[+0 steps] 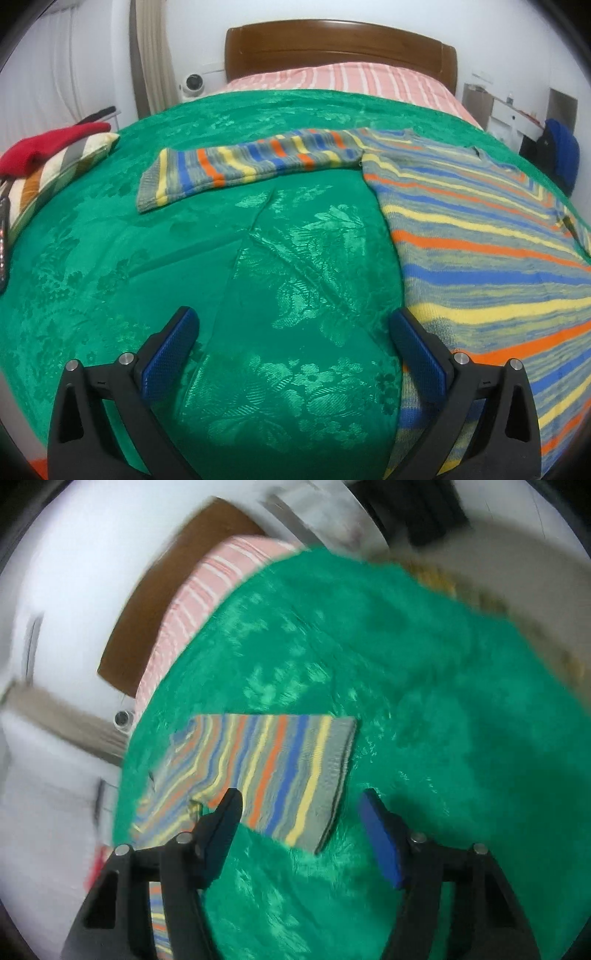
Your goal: Fold small clothes
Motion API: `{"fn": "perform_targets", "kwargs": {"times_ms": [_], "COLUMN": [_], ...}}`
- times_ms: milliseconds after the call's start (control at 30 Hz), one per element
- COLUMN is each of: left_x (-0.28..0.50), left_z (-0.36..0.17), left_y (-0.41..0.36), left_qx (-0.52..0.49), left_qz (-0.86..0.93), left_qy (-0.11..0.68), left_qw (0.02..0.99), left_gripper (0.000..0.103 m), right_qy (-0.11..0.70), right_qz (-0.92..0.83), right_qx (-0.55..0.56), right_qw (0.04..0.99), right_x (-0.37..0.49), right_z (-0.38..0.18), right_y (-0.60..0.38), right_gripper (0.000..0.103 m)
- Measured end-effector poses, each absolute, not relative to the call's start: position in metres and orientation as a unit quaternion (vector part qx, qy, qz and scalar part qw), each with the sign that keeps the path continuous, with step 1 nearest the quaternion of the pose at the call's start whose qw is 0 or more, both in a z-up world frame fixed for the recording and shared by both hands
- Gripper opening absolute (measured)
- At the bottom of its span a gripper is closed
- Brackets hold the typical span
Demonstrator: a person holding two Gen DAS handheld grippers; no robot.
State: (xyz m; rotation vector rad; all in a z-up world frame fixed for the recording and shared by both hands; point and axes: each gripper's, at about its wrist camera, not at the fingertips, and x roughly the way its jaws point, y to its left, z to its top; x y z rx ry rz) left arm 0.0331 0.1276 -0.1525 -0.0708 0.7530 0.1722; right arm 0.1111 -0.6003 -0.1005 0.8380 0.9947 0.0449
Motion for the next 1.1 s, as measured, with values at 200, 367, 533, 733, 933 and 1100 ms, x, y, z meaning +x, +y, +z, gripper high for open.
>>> {"fn": "perform_targets", "kwargs": {"times_ms": [200,367,533,733,933,1100], "left_x": [0.034,0.034,0.035,0.037,0.037,0.036], "left_z": [-0.153,-0.153,-0.154,-0.154,-0.154,-0.154], "left_y": [0.127,0.126,0.126,0.127,0.127,0.126], "left_qx": [-0.032,-0.031,-0.029,-0.031,-0.031,-0.03], "left_qz": [0.086,0.087,0.086,0.085,0.085,0.085], "left_qy": [0.366,0.366,0.367,0.369,0.368,0.365], "left_qw": [0.926,0.926,0.926,0.925,0.926,0.926], "left_gripper": [0.103,0.103,0.103,0.103,0.103,0.103], "right_qy": [0.47,0.462,0.397,0.388,0.414,0.458], "right_qz": [0.023,-0.049,0.012,0.167,0.238,0.337], "right_qx": [0.458,0.393,0.278,0.184,0.132,0.285], "right_qw": [0.754,0.794,0.875,0.888,0.868,0.771], "right_x": [0.137,0.151,0.188,0.244,0.279,0.288], "right_z": [-0.141,-0.123,-0.017,0.061,0.028,-0.04], "right_y": [-0.592,-0.574,-0.507,-0.354,-0.21,-0.181], "right_gripper": [0.031,0.002,0.002,0.003,0.009,0.079]}}
